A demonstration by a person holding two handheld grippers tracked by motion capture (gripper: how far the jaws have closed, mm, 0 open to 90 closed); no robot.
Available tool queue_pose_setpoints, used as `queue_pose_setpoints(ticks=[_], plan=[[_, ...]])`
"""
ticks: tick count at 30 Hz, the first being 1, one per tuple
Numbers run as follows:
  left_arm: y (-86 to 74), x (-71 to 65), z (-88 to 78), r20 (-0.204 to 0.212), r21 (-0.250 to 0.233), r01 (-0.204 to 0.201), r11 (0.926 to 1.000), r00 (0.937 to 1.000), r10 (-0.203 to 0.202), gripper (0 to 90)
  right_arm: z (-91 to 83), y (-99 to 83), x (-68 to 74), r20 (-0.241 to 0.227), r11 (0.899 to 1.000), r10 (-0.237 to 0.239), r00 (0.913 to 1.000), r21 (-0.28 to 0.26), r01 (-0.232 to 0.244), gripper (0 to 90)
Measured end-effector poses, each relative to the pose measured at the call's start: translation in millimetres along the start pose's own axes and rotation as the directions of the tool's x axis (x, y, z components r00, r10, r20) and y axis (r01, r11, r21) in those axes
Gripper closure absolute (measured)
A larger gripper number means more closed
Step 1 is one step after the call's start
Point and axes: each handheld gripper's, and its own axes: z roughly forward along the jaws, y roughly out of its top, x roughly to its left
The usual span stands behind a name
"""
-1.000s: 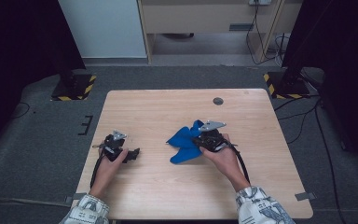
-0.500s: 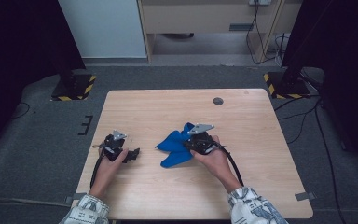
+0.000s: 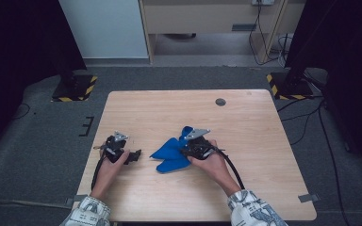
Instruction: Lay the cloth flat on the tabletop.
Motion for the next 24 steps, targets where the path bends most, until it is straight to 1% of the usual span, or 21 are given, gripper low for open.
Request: queue_pose_setpoints(ticks=[1,2,3,5,6,7,9,10,11,14,16,18,20,22,23,24], plan=[[0.0,-0.1,0.0,0.001,-0.001,-0.001,1.0,1.0,0.001,0.0,0.0,0.0,0.0,0.0,1.0,0.0,1.0,0.0,0.0,54.1],[0.0,-0.3,0.0,0.004,0.0,-0.003,1.0,1.0,0.003,0.1,-1.7,-1.1,0.9,0.003,1.0,-0.002,1.0,-0.003,0.002,44.5],[0.0,-0.4,-0.1,0.005,-0.001,-0.005,1.0,1.0,0.005,0.1,-1.7,-1.1,0.9,0.003,1.0,-0.002,1.0,-0.003,0.002,44.5],[0.2,-0.6,-0.3,0.005,-0.004,-0.006,1.0,1.0,0.006,0.8,-4.1,-2.8,1.6,0.017,1.0,-0.01,0.9998,0.001,0.01,32.7],[0.4,-0.7,-0.4,0.005,-0.006,-0.008,1.0,1.0,0.008,2.2,-7.8,-5.0,1.8,0.047,1.0,-0.019,0.9987,-0.003,0.019,24.8],[0.6,-1.2,-0.9,-0.001,-0.006,-0.011,0.9999,0.9999,0.011,2.2,-7.8,-5.0,1.8,0.047,1.0,-0.019,0.9987,-0.003,0.019,24.8],[1.2,-2.4,-2.5,-0.012,-0.006,-0.025,0.9997,0.9996,0.025,3.8,-12.9,-6.1,1.5,0.053,1.0,-0.012,0.9985,-0.017,0.013,19.6],[1.6,-3.2,-3.4,-0.016,-0.01,-0.027,0.9996,0.9995,0.027,4.2,-19.4,-5.7,1.1,0.044,0.999,-0.004,0.999,-0.034,0.005,17.6],[1.9,-3.6,-4.5,-0.018,-0.013,-0.031,0.9994,0.9994,0.031,4.2,-19.4,-5.7,1.1,0.044,0.999,-0.004,0.999,-0.034,0.005,17.6],[3.3,-5.7,-8.3,-0.019,-0.037,-0.026,0.999,0.9995,0.025,4.7,-29.7,-3.4,0.9,0.048,0.999,-0.004,0.9989,-0.05,0.006,15.1],[4.5,-7.5,-10.7,-0.017,-0.047,-0.029,0.9985,0.9995,0.028,4.9,-36.6,-2.1,0.3,0.046,0.998,-0.005,0.9989,-0.057,0.007,14.2],[5.7,-10.1,-12.4,-0.006,-0.055,-0.032,0.998,0.9995,0.032,5.8,-42.5,-1.1,-1.6,0.051,0.998,-0.005,0.9987,-0.067,0.009,14.7],[7.5,-13.8,-14.0,0.005,-0.062,-0.045,0.997,0.9989,0.046,7.2,-47.7,-1.2,-5.1,0.062,0.997,0.0,0.9981,-0.075,0.004,18.7],[9.3,-17.1,-15.4,0.016,-0.071,-0.049,0.9963,0.9986,0.05,8.1,-51.5,-3.3,-11.2,0.077,0.997,0.012,0.997,-0.079,-0.006,24.4],[10.1,-18.4,-16.0,0.019,-0.076,-0.051,0.9958,0.9984,0.052,10.3,-54.1,-7.0,-17.9,0.096,0.996,0.029,0.9949,-0.084,-0.021,35.2],[11.3,-19.8,-17.2,0.024,-0.08,-0.056,0.9953,0.9981,0.058,10.3,-54.1,-7.0,-17.9,0.096,0.996,0.029,0.9949,-0.084,-0.021,35.2]])
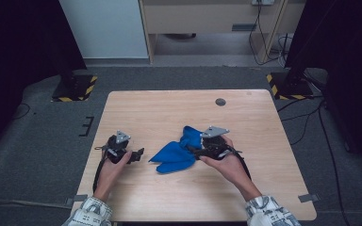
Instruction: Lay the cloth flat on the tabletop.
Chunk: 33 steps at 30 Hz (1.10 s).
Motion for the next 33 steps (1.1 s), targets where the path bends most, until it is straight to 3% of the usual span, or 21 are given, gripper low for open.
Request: queue_pose_setpoints(ticks=[5,14,17,25,33], plan=[[10.2,-11.9,-6.6,0.031,-0.042,-0.016,0.999,0.9994,0.017,18.6,1.7,-12.2,-19.6,0.083,0.999,0.031,0.9961,0.016,-0.032,56.8],[19.8,-34.8,-5.6,0.114,-0.056,-0.054,0.997,0.9917,0.06,26.6,11.0,-33.2,-35.8,0.092,0.994,0.103,0.9904,-0.026,-0.101,80.6],[25.6,-43.2,-6.1,0.138,-0.066,-0.066,0.9957,0.9877,0.074,27.5,14.7,-35.2,-41.4,0.109,0.994,0.112,0.9878,-0.015,-0.111,81.4],[29.6,-50.7,-4.1,0.142,-0.067,-0.079,0.9946,0.9859,0.088,27.6,32.3,-27.3,-56.1,0.132,0.986,0.165,0.9774,0.007,-0.168,76.4],[26.7,-53.8,-0.1,0.138,-0.065,-0.101,0.9928,0.9844,0.109,26.0,62.8,-15.7,-67.4,0.123,0.966,0.25,0.9604,0.029,-0.255,65.3]])
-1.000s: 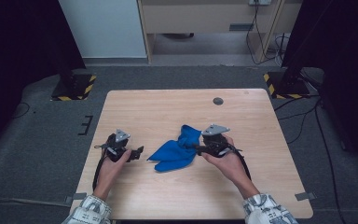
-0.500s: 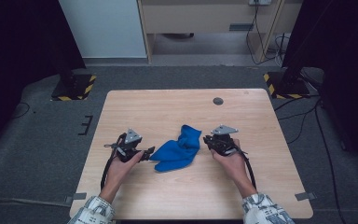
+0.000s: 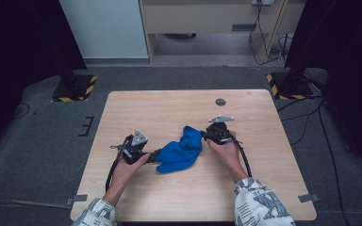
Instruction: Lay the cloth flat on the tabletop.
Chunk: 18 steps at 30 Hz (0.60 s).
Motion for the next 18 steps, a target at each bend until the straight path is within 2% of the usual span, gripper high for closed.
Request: queue_pose_setpoints(ticks=[3,12,16,18], plan=[[0.3,-0.1,0.0,0.0,-0.001,-0.004,1.0,1.0,0.004,25.9,8.8,2.6,1.3,-0.008,1.0,0.016,0.9998,0.01,-0.016,62.6],[0.4,-0.2,0.7,-0.005,-0.004,-0.002,1.0,1.0,0.002,25.7,22.8,-0.2,1.8,0.023,0.999,0.03,0.9993,0.038,-0.031,54.4],[0.8,-0.6,0.4,-0.003,-0.008,-0.001,1.0,1.0,0.001,25.7,23.4,-0.6,2.1,0.031,0.999,0.02,0.9993,0.038,-0.021,53.9],[0.9,-0.8,0.4,-0.002,-0.008,0.0,1.0,1.0,0.0,25.6,24.0,-0.9,4.3,0.021,0.999,0.006,0.9998,0.038,-0.007,55.1]])
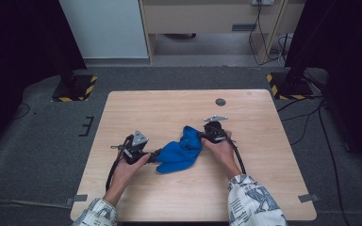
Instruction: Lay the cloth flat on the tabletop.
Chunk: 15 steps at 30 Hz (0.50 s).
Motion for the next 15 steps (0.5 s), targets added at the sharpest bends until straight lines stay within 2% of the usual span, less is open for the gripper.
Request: queue_pose_setpoints(ticks=[2,5,6,7,10,15], plan=[[0.1,-0.1,-0.3,0.0,-0.001,0.0,1.0,1.0,0.0,25.6,0.5,-0.6,2.3,-0.01,1.0,-0.009,0.9999,-0.003,0.009,58.8],[0.5,0.0,-1.4,0.001,-0.005,0.004,1.0,1.0,-0.004,25.6,1.4,-0.8,5.8,0.004,0.999,-0.046,0.9989,-0.005,0.046,69.6],[0.6,0.0,-1.6,0.002,-0.006,0.005,1.0,1.0,-0.005,25.6,1.4,-0.6,5.5,0.006,0.999,-0.052,0.9986,-0.002,0.052,78.4],[0.6,-0.1,-1.7,0.004,-0.007,0.005,1.0,1.0,-0.005,25.6,1.4,-0.6,5.5,0.006,0.999,-0.052,0.9986,-0.002,0.052,78.4],[1.1,-0.4,-2.0,0.009,-0.008,0.004,1.0,1.0,-0.004,25.6,1.0,-0.7,4.3,-0.011,0.998,-0.061,0.9981,-0.001,0.061,87.4],[3.7,-2.4,-3.7,0.019,-0.018,0.007,0.9998,0.9998,-0.007,25.7,-10.4,1.7,4.9,-0.012,0.997,-0.073,0.9972,-0.016,0.073,89.2]])
